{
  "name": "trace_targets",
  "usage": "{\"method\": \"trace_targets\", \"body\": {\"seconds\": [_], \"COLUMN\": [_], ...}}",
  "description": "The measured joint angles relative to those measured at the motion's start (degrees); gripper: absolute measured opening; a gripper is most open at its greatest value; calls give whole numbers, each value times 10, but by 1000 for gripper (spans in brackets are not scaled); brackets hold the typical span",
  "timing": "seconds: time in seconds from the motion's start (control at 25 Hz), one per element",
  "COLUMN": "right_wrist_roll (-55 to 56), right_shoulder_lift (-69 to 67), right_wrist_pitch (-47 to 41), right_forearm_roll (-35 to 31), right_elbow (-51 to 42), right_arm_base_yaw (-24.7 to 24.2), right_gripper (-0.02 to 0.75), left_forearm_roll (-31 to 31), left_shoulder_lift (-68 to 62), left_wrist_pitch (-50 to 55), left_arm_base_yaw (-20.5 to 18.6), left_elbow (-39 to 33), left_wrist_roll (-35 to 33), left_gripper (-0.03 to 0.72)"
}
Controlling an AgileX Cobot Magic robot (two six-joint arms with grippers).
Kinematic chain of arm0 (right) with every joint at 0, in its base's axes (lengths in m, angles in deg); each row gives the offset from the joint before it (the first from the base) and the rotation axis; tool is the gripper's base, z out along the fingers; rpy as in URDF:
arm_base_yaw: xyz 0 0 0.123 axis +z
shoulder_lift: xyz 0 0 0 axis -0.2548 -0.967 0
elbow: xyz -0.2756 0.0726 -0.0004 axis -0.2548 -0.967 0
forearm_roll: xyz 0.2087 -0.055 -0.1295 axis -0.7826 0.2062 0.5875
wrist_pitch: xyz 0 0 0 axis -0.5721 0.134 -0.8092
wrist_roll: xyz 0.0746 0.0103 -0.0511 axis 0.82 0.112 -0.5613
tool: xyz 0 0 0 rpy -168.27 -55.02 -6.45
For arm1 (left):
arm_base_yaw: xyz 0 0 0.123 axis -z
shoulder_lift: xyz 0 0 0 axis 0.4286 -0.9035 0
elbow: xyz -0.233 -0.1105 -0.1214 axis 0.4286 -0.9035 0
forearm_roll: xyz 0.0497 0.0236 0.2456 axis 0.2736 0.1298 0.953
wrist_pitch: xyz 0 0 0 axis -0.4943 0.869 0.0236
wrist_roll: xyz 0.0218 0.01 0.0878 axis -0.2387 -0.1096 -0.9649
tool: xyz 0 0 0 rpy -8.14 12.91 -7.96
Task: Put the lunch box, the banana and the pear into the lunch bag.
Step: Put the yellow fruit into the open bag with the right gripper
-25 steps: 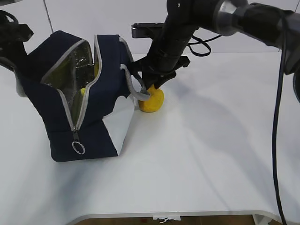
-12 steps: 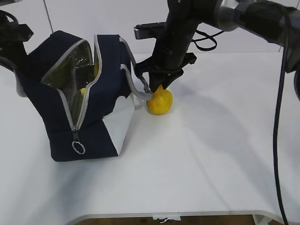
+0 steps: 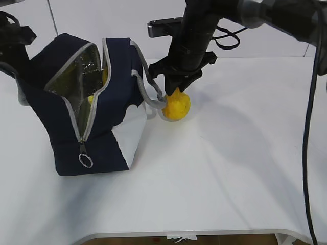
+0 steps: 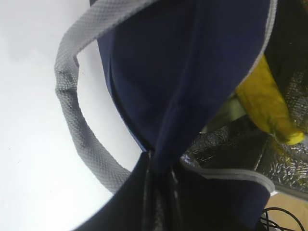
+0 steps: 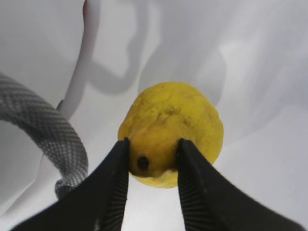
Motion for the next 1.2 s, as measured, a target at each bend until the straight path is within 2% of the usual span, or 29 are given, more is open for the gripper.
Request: {"method": "trace_targets", "body": {"seconds": [0.52, 0.96, 1.2], "right_wrist_roll": [0, 0, 0], "right_shoulder_lift": [36, 127, 170], "right_wrist_pitch": [-4, -9, -12], "right_forearm_roll": [17, 20, 15], "right_elbow": [0, 0, 0], "right_arm_base_yaw": [0, 0, 0], "right_gripper": [252, 251, 251], "left_forearm_roll": [-3, -22, -49], "left_shoulder_lift": [0, 0, 0], "left_wrist_pitch": [0, 0, 0], "left_arm_base_yaw": [0, 0, 0], "left_elbow": [0, 0, 0], "left_wrist_roll": [0, 0, 0], "left_gripper": [8, 8, 8]}}
